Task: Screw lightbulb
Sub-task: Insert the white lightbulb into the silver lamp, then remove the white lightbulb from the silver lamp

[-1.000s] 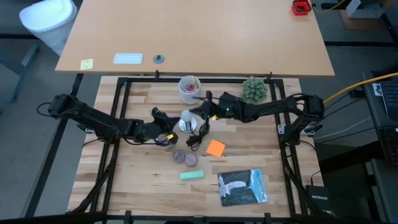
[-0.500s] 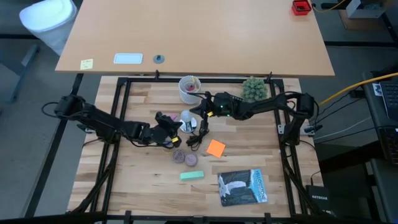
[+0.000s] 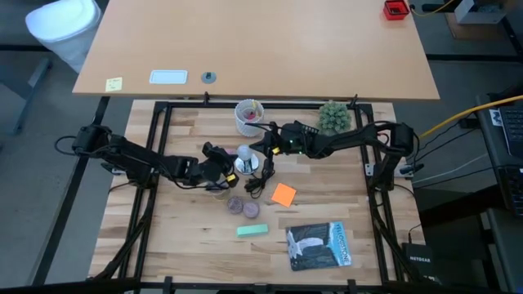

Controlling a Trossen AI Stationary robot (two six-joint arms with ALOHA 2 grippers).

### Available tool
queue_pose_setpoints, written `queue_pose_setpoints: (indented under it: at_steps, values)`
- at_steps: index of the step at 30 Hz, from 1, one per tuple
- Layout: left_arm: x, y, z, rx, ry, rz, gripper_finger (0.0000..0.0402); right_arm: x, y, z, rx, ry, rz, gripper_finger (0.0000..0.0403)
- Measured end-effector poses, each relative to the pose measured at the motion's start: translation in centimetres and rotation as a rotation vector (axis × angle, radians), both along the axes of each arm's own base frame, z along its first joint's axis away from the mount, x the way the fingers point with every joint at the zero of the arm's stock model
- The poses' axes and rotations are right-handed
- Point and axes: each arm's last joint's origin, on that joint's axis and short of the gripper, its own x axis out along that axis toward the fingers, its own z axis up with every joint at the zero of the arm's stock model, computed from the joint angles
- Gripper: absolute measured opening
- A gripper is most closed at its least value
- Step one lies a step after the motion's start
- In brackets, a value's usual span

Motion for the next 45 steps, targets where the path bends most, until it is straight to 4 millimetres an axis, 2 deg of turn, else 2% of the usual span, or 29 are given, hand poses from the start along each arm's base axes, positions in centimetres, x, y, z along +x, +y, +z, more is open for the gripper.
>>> queue_pose_setpoints:
  at_steps: [10,16,24,37,45]
  values:
    - [-0.1,0.7,0.1,0.054,-0.004,0.096,0.0001,0.3,2.2,-0.2,0.065,0.014,0.081,0.0007]
    - [-0.1,1.3,0.1,0.06,0.002,0.116,0.0001,0.5,3.6,-0.1,0.042,0.002,0.089,0.0007]
    - [-0.1,1.2,0.4,0.095,0.017,0.093,0.0001,0.7,3.6,0.5,-0.005,-0.062,0.036,0.0007]
    - [-1.4,1.0,3.6,0.151,-0.061,0.064,0.0001,-0.3,3.9,3.7,-0.007,-0.147,0.095,0.0007]
    - [-2.9,0.5,6.1,0.199,-0.109,0.013,0.0001,-2.2,4.1,7.3,-0.051,-0.183,0.115,0.0007]
